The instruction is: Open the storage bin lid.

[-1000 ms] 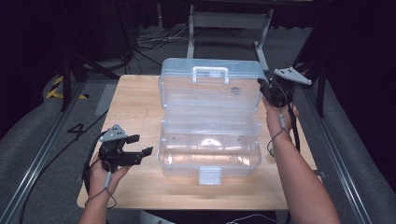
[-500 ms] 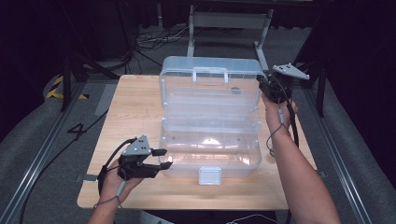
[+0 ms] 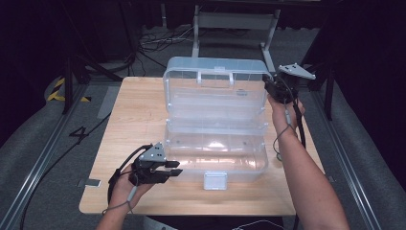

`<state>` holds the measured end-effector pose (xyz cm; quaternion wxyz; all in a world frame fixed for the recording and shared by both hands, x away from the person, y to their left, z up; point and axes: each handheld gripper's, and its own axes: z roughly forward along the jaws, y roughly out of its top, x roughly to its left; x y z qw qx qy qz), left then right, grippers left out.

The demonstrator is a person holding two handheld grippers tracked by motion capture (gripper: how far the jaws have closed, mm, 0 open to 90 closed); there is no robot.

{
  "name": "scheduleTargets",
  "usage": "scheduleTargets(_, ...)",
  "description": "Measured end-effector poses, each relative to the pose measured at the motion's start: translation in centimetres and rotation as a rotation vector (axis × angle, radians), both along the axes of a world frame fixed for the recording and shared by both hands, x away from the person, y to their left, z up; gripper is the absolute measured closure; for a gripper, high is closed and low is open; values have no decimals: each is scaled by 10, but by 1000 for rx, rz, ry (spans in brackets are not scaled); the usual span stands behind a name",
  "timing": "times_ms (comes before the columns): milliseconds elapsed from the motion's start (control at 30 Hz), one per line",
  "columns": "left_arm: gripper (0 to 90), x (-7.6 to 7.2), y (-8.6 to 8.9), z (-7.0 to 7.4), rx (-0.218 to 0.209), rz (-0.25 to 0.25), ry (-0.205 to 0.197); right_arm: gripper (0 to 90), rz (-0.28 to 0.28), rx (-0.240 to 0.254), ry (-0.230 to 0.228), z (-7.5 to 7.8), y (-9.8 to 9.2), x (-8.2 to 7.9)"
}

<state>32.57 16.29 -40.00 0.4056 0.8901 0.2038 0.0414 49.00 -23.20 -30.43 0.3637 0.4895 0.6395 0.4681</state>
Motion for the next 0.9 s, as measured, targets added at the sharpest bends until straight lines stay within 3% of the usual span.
scheduleTargets(133, 731, 2, 2, 1, -21, 5, 32, 801, -1, 1, 8, 0, 0, 2)
scheduleTargets(533, 735, 4, 3, -3, -51, -13, 48, 806, -1, 10, 31, -2, -1, 17)
scheduleTargets(900, 725, 8, 1, -6, -61, -32, 70, 805, 1, 15, 79, -4, -1, 33)
